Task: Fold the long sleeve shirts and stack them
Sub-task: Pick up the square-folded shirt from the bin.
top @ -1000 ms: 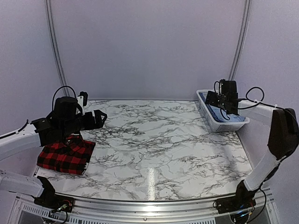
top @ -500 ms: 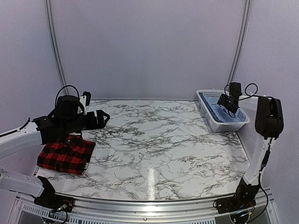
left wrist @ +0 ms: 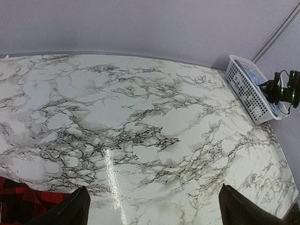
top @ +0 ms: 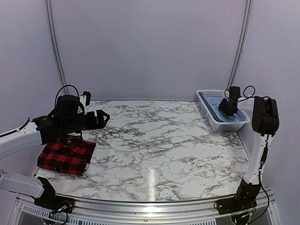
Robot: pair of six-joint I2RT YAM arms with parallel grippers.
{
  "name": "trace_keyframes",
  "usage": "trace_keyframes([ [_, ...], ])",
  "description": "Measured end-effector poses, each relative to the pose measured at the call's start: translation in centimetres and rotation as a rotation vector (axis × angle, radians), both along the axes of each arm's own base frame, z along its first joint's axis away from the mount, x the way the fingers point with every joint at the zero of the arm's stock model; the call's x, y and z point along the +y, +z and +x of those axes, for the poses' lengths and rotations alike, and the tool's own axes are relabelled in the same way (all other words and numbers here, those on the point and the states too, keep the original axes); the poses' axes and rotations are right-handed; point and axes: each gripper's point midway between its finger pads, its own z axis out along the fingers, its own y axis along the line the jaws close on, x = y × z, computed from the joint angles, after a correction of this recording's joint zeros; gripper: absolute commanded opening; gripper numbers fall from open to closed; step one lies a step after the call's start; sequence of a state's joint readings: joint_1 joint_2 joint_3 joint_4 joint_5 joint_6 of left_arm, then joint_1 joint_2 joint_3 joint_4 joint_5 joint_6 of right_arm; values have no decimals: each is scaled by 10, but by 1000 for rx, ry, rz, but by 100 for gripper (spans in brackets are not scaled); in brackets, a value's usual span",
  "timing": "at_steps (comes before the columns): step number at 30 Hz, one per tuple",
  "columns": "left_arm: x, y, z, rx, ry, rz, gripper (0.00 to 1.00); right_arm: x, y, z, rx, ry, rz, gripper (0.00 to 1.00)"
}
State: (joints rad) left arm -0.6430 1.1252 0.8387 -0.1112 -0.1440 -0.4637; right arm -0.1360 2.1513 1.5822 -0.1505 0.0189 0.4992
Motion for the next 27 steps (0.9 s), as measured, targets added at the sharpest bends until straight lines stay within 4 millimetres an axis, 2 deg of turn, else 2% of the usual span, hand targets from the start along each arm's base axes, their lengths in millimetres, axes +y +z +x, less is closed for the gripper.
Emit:
trace_keyframes([
  [3,1,0,1,-2,6,3,99,3,6,3,-14,18,9,16],
  [7,2,0,1,-3,10,5,99,5,16,8,-29,39,7,0],
  [11,1,6,2,-10,11,0,99,8,29,8,-45,55,-11,0],
  [13,1,7,3,-12,11,-2,99,9,42,6,-62,59,-31,0],
  [18,0,2,4,-1,12,5,99,24,100,2,-149,77,-126,0],
  [23,-1,0,4,4,12,9,99,57,163,-8,-249,121,-227,0],
  [26,-1,-1,5,7,12,11,99,71,195,-17,-300,143,-283,0],
  [27,-2,-1,6,7,11,11,99,83,204,-20,-316,163,-295,0],
])
